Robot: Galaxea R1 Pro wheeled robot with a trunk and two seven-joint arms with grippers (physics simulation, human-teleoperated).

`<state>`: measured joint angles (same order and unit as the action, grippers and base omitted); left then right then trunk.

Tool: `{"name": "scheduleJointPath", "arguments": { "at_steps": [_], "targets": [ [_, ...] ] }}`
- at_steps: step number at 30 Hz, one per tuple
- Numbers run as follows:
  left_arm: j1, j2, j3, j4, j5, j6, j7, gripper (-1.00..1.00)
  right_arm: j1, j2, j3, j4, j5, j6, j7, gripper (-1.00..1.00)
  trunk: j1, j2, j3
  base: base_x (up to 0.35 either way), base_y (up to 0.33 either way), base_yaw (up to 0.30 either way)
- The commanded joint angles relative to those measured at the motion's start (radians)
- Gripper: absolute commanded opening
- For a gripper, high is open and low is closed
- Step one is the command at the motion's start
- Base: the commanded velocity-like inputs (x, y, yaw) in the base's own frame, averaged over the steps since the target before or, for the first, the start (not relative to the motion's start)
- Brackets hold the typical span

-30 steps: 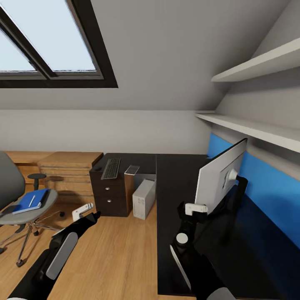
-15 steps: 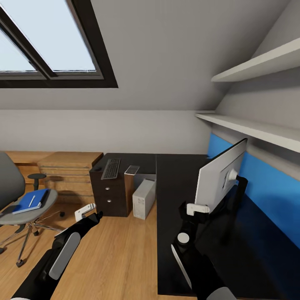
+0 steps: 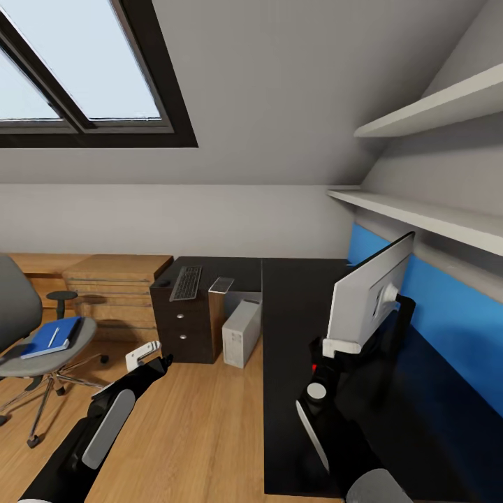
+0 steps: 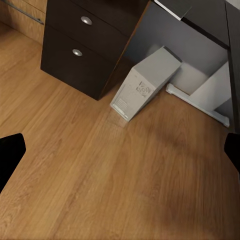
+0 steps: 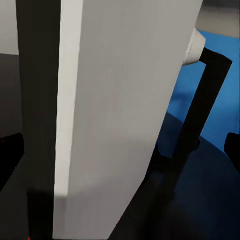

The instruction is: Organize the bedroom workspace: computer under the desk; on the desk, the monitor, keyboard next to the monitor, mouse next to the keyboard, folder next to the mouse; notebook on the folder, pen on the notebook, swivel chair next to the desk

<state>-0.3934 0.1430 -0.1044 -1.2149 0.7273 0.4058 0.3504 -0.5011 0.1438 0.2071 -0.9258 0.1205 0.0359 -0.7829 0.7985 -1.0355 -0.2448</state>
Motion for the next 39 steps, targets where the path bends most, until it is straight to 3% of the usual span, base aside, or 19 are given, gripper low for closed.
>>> {"name": "scheduleJointPath", "arguments": {
  "at_steps": [1,7,19,21,23,26,39],
  "targets": [
    [-0.001,0.001,-0.003,-0.002,0.01,0.001,0.01,1.0,-0.007,-0.001,0.0,0.008,-0.001,0.003,-0.004,1.0,0.0,-0.001,-0.001,0.0,0.0,0.0],
    [-0.001,0.001,-0.003,-0.002,0.011,0.001,0.01,1.0,-0.033,-0.008,-0.001,0.047,-0.027,-0.026,-0.001,1.0,0.0,-0.001,-0.001,0.0,0.0,0.0],
    [-0.001,0.001,-0.003,-0.002,0.01,0.003,0.01,1.0,-0.039,-0.01,-0.002,0.056,-0.032,-0.039,-0.002,1.0,0.0,-0.001,-0.001,0.015,0.003,0.0],
    [-0.001,0.0,-0.007,-0.002,0.01,0.004,0.01,1.0,-0.039,-0.01,-0.002,0.056,-0.032,-0.039,-0.002,1.0,0.0,-0.001,-0.001,-0.194,-0.2,0.0],
    [-0.001,0.001,-0.04,-0.002,0.009,0.003,0.01,1.0,-0.039,-0.01,-0.002,0.056,-0.032,-0.039,-0.002,1.0,0.0,-0.001,-0.001,-0.124,-0.153,0.0],
    [-0.001,0.001,-0.058,-0.002,0.009,0.001,0.01,1.0,-0.039,-0.01,-0.002,0.056,-0.031,-0.039,-0.002,1.0,0.0,-0.001,-0.001,-0.039,-0.049,0.0],
    [-0.001,0.002,-0.064,-0.002,0.009,0.001,0.01,1.0,-0.039,-0.01,-0.002,0.057,-0.031,-0.039,-0.002,1.0,0.0,-0.001,-0.001,-0.196,-0.191,0.0]
  ]
}}
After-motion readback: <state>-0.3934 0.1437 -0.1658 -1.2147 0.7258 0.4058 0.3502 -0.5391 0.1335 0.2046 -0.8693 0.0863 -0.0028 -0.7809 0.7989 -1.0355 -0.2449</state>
